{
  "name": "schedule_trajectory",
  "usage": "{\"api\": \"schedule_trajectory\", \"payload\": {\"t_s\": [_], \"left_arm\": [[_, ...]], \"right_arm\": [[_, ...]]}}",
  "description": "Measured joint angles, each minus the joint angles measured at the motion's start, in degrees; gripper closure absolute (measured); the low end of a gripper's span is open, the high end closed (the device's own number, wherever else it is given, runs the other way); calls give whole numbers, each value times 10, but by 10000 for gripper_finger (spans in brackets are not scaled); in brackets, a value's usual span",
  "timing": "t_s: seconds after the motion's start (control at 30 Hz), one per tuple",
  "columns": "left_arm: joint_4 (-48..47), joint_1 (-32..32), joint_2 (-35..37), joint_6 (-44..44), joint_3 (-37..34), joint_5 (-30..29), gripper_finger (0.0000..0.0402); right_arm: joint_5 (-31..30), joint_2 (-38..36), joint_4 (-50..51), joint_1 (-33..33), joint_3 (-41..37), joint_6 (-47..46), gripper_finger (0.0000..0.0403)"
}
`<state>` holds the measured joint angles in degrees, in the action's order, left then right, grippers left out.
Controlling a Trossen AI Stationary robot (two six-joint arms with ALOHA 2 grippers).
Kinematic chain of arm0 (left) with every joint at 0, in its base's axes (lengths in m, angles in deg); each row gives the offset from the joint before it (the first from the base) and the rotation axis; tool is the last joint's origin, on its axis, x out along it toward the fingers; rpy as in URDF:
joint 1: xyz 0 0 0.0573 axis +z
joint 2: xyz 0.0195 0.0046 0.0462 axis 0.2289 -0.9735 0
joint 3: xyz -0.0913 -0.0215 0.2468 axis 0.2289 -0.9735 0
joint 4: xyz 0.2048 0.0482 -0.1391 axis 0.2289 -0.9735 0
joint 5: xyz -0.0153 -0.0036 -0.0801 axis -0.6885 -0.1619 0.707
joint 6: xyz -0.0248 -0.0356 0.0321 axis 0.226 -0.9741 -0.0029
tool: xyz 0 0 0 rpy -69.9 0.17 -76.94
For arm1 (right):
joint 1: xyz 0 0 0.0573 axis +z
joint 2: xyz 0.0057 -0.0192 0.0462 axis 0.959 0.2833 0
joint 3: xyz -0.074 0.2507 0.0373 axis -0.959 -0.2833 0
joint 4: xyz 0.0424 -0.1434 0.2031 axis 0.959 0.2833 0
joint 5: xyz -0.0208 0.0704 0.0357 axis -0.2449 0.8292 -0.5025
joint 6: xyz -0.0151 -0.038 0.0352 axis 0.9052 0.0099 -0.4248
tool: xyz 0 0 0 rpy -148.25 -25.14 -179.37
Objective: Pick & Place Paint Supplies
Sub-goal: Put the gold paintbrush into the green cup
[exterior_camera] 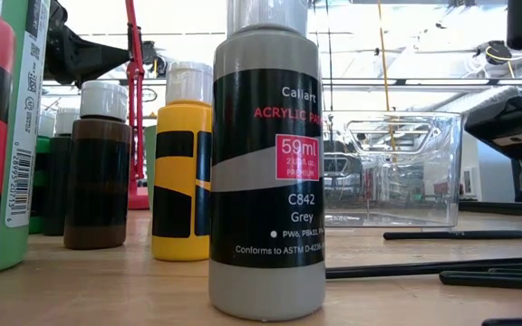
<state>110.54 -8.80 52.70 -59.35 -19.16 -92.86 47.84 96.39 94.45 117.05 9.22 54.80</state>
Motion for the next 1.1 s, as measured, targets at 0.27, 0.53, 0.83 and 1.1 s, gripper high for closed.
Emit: {"api": "schedule_trajectory", "payload": {"t_s": [0.27, 0.53, 0.83, 1.1], "left_arm": [[0, 0, 0, 0, 0, 0, 380], [-7, 0, 0, 13, 0, 0, 380], [-21, 0, -1, -1, 0, 0, 380], [-6, 0, -31, 9, 0, 117, 380]], "right_arm": [[-25, -24, 11, 8, -4, 13, 400], [-153, -133, 54, 43, -6, 26, 402], [-368, -232, -60, 36, -19, 171, 402], [-77, -233, -380, -122, -104, 406, 403]]}}
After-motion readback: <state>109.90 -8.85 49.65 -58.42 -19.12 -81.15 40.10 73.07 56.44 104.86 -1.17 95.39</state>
